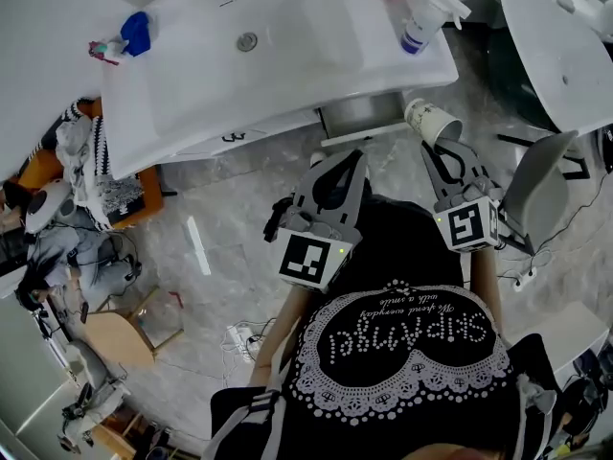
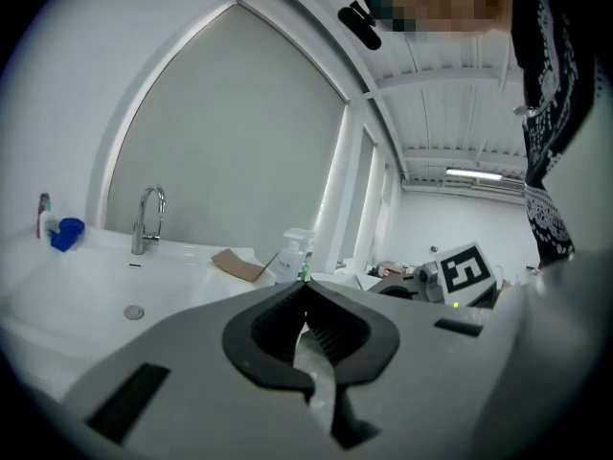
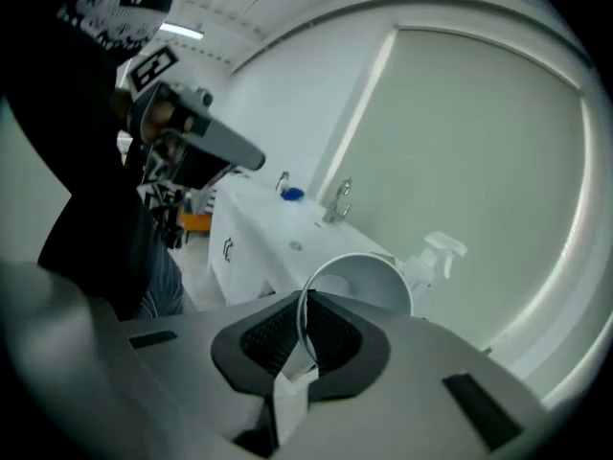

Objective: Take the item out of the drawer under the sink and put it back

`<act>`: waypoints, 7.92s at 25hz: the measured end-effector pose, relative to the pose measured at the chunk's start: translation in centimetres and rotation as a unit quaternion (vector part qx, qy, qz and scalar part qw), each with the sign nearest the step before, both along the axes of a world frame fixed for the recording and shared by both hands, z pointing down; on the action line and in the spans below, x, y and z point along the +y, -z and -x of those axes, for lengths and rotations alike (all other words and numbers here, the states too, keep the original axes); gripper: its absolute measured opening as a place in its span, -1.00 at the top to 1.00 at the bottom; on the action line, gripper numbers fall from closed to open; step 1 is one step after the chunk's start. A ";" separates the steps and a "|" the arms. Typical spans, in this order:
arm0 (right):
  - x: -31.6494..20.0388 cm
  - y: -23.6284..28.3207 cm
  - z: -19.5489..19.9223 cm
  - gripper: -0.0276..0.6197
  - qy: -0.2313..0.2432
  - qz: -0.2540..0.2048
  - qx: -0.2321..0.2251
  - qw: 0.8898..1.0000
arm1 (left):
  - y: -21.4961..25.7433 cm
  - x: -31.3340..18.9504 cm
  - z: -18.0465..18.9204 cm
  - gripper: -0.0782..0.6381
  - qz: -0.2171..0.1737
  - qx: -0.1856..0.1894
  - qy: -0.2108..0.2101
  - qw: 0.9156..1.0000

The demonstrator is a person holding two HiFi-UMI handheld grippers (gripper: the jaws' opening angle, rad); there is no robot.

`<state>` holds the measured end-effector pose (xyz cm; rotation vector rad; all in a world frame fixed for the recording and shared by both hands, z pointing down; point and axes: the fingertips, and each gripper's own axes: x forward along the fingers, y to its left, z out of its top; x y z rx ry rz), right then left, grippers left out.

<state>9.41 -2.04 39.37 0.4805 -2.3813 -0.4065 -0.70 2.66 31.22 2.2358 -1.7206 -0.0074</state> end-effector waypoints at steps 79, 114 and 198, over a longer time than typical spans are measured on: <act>-5.8 -35.5 13.3 0.60 0.249 0.131 0.347 0.895 | -4.6 6.6 6.4 0.77 0.143 0.072 0.101 0.982; -3.1 -8.4 10.5 0.86 -0.019 0.199 -0.122 0.972 | -0.7 3.5 5.8 0.77 0.010 0.042 0.055 0.998; 0.0 9.1 1.9 0.86 -0.095 0.173 -0.360 0.912 | 0.6 -0.1 -0.8 0.77 -0.011 -0.044 -0.047 0.998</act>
